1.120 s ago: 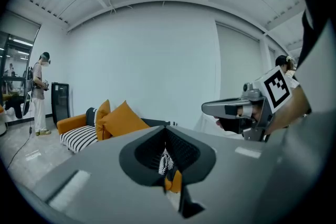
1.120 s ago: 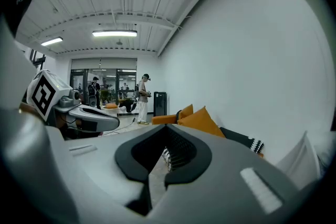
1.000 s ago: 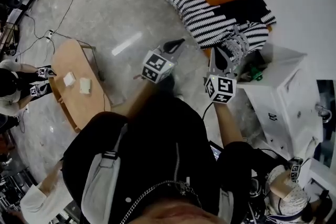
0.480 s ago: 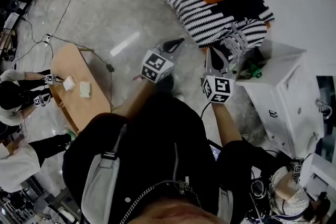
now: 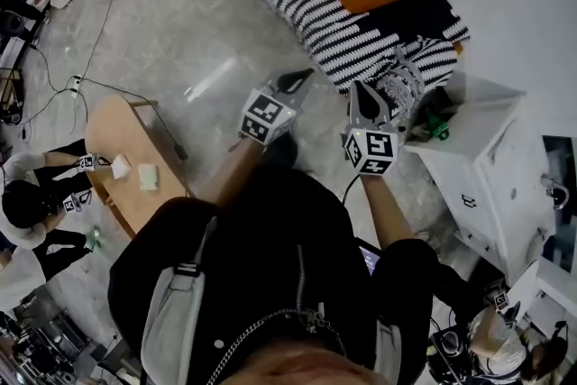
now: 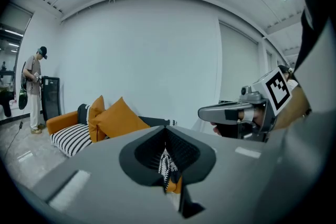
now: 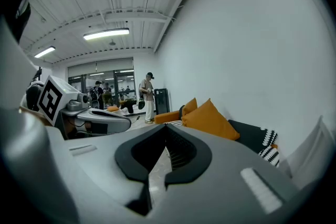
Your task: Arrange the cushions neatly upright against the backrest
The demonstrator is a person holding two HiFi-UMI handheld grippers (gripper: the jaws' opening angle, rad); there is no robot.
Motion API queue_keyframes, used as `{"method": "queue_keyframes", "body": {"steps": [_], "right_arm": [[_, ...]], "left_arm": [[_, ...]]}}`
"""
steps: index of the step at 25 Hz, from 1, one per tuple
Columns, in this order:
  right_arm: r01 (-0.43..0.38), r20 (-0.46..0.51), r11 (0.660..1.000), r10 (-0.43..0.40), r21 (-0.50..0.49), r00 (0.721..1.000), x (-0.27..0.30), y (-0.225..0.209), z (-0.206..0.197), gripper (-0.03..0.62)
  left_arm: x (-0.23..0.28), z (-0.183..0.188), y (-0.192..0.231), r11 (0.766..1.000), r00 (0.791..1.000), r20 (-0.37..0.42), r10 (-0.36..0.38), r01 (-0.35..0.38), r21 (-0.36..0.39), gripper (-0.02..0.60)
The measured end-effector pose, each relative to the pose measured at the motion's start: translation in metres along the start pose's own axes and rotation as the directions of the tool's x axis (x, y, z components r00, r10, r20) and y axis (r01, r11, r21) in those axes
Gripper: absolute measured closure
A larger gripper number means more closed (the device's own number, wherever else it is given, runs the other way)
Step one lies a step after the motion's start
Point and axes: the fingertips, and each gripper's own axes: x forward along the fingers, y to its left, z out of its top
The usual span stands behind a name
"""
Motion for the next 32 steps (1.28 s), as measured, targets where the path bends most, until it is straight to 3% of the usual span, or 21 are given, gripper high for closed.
{"method": "queue_keyframes", "body": {"steps": [17, 32], "right_arm": [[0.057, -0.055, 0.998, -0.057, 0.012, 0.997, 0.145, -0.010, 0.033, 0.591], [0.066, -0.073, 0.997, -0.064, 0.035, 0.995, 0.206, -0.028, 0.033, 0.591]], "left_arm": [[0.037, 0.003, 0.152, 0.998, 0.999, -0.017, -0.051, 0.050, -0.044, 0.571], [0.074, 0.017, 0.207, 0.998, 0.998, -0.015, -0.054, 0.054, -0.029, 0.571]]}}
